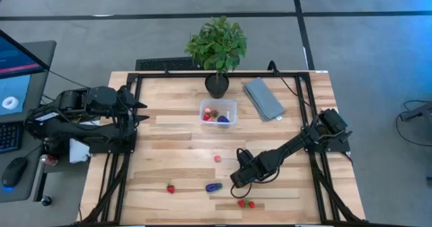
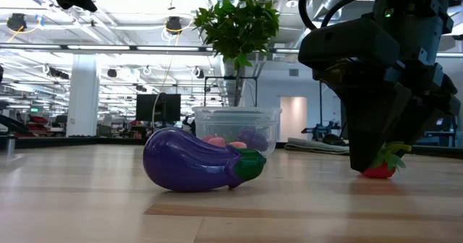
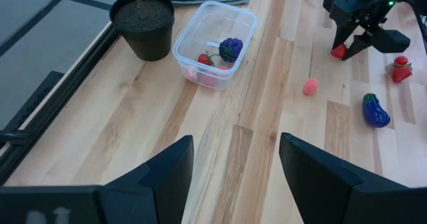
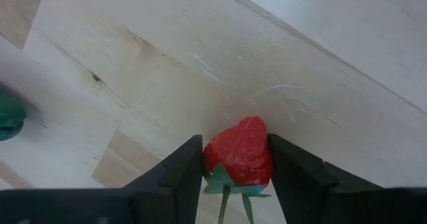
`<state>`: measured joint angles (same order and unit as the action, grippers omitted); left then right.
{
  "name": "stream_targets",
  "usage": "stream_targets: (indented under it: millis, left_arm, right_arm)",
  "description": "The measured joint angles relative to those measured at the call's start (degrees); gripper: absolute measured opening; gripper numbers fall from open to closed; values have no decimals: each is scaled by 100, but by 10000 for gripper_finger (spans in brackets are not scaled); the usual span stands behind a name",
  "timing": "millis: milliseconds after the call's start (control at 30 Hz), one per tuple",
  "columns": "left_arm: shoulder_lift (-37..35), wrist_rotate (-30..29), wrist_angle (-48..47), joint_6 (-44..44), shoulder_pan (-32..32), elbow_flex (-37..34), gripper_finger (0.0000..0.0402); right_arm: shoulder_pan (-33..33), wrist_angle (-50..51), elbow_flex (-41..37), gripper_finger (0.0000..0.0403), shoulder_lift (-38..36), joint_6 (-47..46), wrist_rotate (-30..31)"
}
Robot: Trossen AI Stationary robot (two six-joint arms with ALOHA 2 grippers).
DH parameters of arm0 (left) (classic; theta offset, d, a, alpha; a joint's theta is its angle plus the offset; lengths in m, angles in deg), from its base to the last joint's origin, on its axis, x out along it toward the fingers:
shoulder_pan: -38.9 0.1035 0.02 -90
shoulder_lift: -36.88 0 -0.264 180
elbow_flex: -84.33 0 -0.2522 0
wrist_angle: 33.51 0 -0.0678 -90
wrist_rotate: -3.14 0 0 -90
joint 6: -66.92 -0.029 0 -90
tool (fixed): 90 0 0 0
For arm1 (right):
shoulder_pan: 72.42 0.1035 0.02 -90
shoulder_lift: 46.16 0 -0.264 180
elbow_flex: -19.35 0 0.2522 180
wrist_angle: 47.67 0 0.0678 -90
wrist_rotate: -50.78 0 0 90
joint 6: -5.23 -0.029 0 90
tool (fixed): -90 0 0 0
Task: Pick and placing Produce into tupperware
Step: Put the top right red strawberry into the transparent bin
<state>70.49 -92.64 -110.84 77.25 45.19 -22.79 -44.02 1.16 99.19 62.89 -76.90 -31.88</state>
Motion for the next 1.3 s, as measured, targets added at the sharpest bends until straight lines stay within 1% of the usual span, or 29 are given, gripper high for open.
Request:
stream_targets:
  millis: [300,567,867,1100,1300]
  left_arm:
    - [0,0,0,0,-1,0,213]
    - [-2,0,-1,0,0,0,213]
    - [0,57,-2,0,1,0,213]
    - [0,61,0,2,-1,0,213]
    - [0,61,0,2,1,0,213]
  right_arm:
    - [0,0,0,176,0,0,-2]
    - [0,0,0,187,0,0,-4]
    - [0,0,0,177,0,0,-4]
    - [0,-2,0,190,0,2,-4]
    - [0,0,2,180,0,4,-4]
